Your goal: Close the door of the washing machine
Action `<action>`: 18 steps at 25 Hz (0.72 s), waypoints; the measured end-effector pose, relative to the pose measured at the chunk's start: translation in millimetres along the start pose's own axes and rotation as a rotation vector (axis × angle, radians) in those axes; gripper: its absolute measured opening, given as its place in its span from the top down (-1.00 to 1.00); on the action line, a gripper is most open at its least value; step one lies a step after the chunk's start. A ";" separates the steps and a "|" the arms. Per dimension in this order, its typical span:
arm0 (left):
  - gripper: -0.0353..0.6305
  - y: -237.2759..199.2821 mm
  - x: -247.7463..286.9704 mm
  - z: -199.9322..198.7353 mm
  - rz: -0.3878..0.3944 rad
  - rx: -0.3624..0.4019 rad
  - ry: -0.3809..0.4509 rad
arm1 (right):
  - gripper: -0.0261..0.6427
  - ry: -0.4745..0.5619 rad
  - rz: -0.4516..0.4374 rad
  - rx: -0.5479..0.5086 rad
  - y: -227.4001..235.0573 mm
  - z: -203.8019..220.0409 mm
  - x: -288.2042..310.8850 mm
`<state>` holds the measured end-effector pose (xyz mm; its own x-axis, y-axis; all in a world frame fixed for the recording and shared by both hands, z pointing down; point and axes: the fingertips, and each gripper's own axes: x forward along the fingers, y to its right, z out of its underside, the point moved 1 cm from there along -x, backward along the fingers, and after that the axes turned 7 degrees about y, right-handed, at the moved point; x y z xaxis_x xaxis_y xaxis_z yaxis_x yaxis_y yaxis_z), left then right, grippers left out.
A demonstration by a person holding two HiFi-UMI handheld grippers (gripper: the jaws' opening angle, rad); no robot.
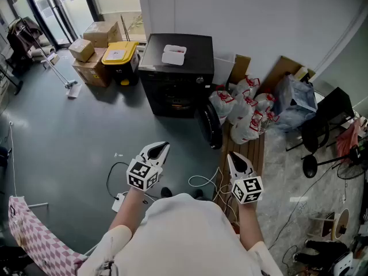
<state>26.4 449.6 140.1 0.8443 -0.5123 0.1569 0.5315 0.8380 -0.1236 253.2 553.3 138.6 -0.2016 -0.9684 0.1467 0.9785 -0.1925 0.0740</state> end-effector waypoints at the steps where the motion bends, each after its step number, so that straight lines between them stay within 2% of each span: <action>1: 0.86 -0.9 0.0 0.4 -0.001 0.000 0.000 | 0.78 0.001 -0.001 0.000 -1.1 0.3 1.0; 18: 0.86 -5.0 -9.6 6.1 0.006 -0.011 -0.008 | 0.78 -0.019 0.003 -0.046 -24.2 4.1 13.1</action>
<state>15.2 451.5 145.1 0.8471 -0.5055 0.1641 0.5269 0.8391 -0.1350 226.7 546.0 142.8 -0.1992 -0.9659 0.1655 0.9799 -0.1973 0.0280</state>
